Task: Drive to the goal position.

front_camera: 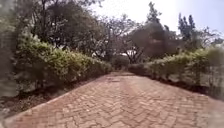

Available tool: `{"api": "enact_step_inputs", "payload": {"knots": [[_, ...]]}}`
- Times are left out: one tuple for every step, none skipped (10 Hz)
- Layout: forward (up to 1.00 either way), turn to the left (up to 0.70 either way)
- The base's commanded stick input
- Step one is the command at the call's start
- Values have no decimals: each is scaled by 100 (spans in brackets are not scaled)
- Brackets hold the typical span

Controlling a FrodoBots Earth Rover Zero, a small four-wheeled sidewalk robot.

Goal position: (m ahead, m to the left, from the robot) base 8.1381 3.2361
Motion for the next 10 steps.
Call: {"api": "enact_step_inputs", "payload": {"knots": [[70,0],[70,0],[70,0],[70,0],[70,0],[70,0],[70,0],[70,0],[70,0],[70,0]]}}
